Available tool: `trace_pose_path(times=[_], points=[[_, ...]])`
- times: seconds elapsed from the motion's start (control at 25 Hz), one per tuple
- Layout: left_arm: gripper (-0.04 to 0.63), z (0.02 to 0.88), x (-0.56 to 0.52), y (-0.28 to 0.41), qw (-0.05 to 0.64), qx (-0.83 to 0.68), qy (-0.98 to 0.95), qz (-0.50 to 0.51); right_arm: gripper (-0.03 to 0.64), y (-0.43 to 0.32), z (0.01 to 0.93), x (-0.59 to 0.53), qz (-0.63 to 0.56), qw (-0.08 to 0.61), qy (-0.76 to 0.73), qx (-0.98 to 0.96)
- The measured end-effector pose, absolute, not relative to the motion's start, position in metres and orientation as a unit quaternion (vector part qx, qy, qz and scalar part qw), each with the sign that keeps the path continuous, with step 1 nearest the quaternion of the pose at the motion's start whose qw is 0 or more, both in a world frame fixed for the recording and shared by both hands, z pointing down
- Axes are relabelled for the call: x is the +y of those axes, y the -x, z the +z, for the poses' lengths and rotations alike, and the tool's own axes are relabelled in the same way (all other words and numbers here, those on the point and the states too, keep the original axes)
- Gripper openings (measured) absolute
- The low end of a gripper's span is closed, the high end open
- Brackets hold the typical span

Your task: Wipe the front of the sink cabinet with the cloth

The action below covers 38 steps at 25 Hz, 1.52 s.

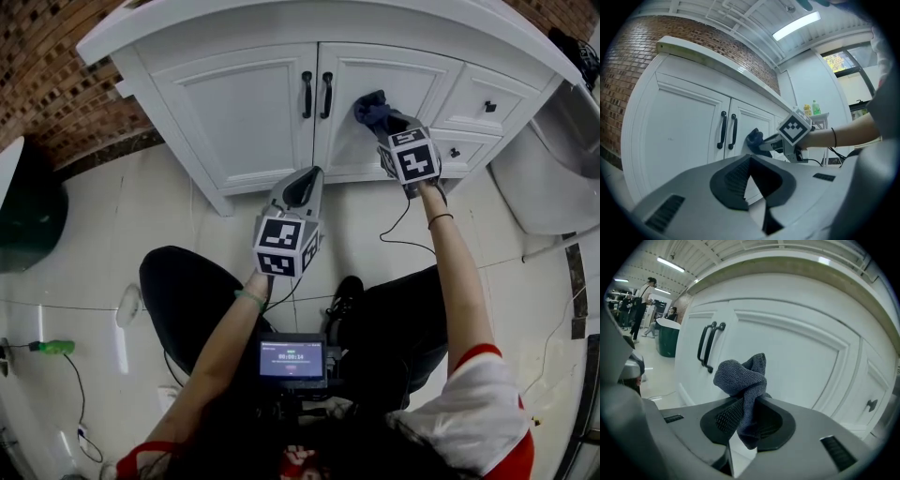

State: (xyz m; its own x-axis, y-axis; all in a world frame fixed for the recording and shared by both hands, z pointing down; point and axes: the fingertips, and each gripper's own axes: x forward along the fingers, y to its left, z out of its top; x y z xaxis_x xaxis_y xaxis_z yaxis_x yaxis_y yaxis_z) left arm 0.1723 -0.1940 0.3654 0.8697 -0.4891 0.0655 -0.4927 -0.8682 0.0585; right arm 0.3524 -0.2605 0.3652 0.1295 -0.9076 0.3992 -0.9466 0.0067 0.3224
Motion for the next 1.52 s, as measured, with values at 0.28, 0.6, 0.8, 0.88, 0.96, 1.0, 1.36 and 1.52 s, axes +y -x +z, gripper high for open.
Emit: trace_pose_path(times=[0.28,0.6,0.8,0.88,0.96,1.0,1.36,1.52], points=[[0.032,0.388,-0.197,-0.173,0.046,-0.255,-0.965,0.041,0.086,-0.344,0.449,-0.271,0.079,0.3,-0.684,-0.66],[0.032,0.406,-0.204,-0.173,0.062,-0.254,-0.964,0.049,0.086,-0.335,0.546,-0.269,0.125,0.357,-0.657,-0.652],[0.032,0.417,-0.208,-0.171,0.076,-0.259,-0.961,0.054,0.086,-0.333,0.593,-0.263,0.158,0.376,-0.648,-0.643],[0.032,0.42,-0.208,-0.171,0.082,-0.257,-0.961,0.057,0.086,-0.336,0.608,-0.259,0.171,0.39,-0.644,-0.636],[0.032,0.423,-0.207,-0.171,0.083,-0.255,-0.961,0.061,0.086,-0.34,0.618,-0.254,0.181,0.403,-0.641,-0.628],[0.032,0.424,-0.206,-0.171,0.082,-0.254,-0.962,0.064,0.086,-0.34,0.619,-0.253,0.182,0.406,-0.64,-0.627],[0.032,0.415,-0.202,-0.182,0.063,-0.24,-0.967,0.057,0.086,-0.354,0.492,-0.253,0.066,0.414,-0.623,-0.661],[0.032,0.405,-0.192,-0.193,0.046,-0.225,-0.972,0.053,0.086,-0.378,0.414,-0.243,0.033,0.378,-0.656,-0.652]])
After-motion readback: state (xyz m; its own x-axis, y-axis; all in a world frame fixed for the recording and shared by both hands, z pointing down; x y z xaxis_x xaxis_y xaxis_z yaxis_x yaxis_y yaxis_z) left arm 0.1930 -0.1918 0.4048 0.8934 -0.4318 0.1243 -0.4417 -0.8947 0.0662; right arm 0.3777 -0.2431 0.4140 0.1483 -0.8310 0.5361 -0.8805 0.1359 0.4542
